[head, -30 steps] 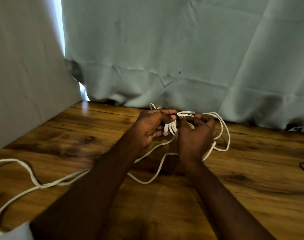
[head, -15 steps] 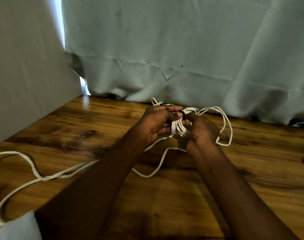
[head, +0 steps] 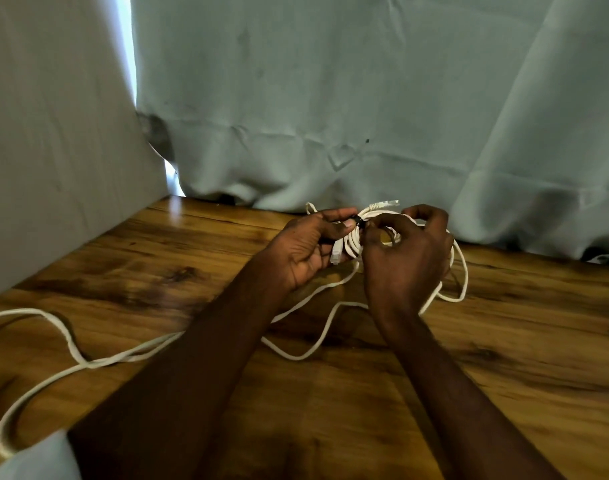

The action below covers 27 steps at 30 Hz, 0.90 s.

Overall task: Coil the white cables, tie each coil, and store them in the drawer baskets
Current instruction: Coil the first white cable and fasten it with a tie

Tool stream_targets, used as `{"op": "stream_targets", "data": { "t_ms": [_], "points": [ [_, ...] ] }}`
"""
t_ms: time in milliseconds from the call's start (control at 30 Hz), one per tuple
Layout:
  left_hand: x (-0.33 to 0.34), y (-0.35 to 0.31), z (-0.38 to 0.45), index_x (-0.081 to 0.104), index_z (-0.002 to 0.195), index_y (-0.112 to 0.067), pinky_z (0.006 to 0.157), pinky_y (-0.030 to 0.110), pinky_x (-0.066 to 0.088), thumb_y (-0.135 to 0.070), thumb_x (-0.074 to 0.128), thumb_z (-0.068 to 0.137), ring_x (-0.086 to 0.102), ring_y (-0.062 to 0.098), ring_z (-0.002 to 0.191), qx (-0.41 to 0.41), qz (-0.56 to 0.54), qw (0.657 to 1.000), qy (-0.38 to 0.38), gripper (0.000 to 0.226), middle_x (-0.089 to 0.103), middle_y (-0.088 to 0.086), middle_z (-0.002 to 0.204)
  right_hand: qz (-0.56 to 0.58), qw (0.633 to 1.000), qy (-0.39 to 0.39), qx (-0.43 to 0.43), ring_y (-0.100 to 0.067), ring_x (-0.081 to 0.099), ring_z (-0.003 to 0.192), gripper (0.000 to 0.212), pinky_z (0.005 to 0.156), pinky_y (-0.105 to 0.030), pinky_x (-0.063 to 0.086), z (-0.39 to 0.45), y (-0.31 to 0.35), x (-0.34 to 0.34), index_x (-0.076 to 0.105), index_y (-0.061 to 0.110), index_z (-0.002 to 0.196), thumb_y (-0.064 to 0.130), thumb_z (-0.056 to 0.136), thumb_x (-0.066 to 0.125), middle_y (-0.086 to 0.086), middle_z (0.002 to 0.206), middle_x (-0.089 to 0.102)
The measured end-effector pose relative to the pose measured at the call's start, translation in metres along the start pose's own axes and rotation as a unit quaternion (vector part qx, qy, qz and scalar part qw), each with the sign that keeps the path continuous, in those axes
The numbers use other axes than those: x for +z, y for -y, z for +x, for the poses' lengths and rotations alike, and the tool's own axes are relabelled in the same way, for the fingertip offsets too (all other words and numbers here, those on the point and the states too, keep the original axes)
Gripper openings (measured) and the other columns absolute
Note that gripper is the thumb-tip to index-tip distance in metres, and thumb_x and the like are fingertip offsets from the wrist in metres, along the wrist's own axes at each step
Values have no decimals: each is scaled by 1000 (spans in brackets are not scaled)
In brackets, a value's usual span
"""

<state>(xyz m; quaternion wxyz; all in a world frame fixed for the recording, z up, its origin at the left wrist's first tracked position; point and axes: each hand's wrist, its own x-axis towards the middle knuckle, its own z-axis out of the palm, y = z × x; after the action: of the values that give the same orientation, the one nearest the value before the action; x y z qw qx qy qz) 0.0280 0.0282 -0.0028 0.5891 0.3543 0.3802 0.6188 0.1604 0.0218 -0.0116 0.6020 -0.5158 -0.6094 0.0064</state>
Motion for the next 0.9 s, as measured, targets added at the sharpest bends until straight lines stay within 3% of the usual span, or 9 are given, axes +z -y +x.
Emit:
{"op": "stream_targets", "data": {
  "t_ms": [133, 300, 400, 633, 733, 833, 900],
  "points": [
    [-2, 1, 0, 72, 108, -12, 80, 39, 62, 4, 60, 94, 75, 20, 81, 3, 19, 1000, -2, 24, 77, 5, 97, -74, 993, 32, -89, -26, 52, 115, 9, 86, -46, 44, 4, -7, -1, 77, 30, 91, 32, 82, 76, 2, 128, 53],
    [-2, 4, -2, 74, 114, -13, 76, 33, 63, 2, 61, 94, 75, 17, 80, -6, 55, 998, -2, 28, 78, 2, 94, -108, 972, 90, -186, -29, 52, 114, 6, 83, -45, 44, 8, -18, 4, 73, 15, 82, 18, 79, 75, -7, 130, 54],
    [-2, 6, -2, 75, 103, -17, 72, 31, 63, 3, 60, 95, 74, 14, 73, -8, 82, 997, -9, 26, 78, -1, 85, -105, 965, 127, -205, -33, 54, 112, 6, 82, -45, 45, 8, -24, 6, 72, 11, 81, 13, 77, 75, -11, 130, 56],
    [-4, 7, 4, 76, 110, -16, 77, 33, 60, 2, 61, 93, 73, 17, 81, -13, 49, 998, -31, 29, 77, 3, 99, -163, 979, 78, -99, -30, 50, 125, 14, 96, -49, 42, 3, -15, 2, 80, 28, 94, 37, 84, 76, 0, 137, 54],
    [-2, 9, 4, 76, 110, -15, 82, 35, 59, 3, 60, 93, 72, 19, 84, -11, 40, 999, -32, 29, 76, 6, 104, -92, 992, 80, -20, -29, 51, 125, 12, 99, -51, 42, 3, -15, 3, 80, 27, 91, 34, 81, 80, 5, 135, 57],
    [0, 8, 2, 73, 112, -12, 70, 30, 60, 4, 58, 94, 72, 17, 79, -12, 26, 999, -24, 28, 76, 6, 102, -31, 998, 52, 0, -28, 55, 119, 11, 98, -54, 45, 2, -15, 6, 78, 28, 86, 28, 77, 83, 6, 127, 61],
    [2, 8, 1, 73, 109, -12, 73, 32, 58, 5, 57, 95, 71, 17, 79, -20, 19, 1000, -13, 26, 75, 5, 99, -16, 999, 43, 5, -25, 56, 115, 8, 96, -54, 47, 1, -15, 5, 78, 30, 83, 30, 76, 81, 7, 124, 60]
  ]
}}
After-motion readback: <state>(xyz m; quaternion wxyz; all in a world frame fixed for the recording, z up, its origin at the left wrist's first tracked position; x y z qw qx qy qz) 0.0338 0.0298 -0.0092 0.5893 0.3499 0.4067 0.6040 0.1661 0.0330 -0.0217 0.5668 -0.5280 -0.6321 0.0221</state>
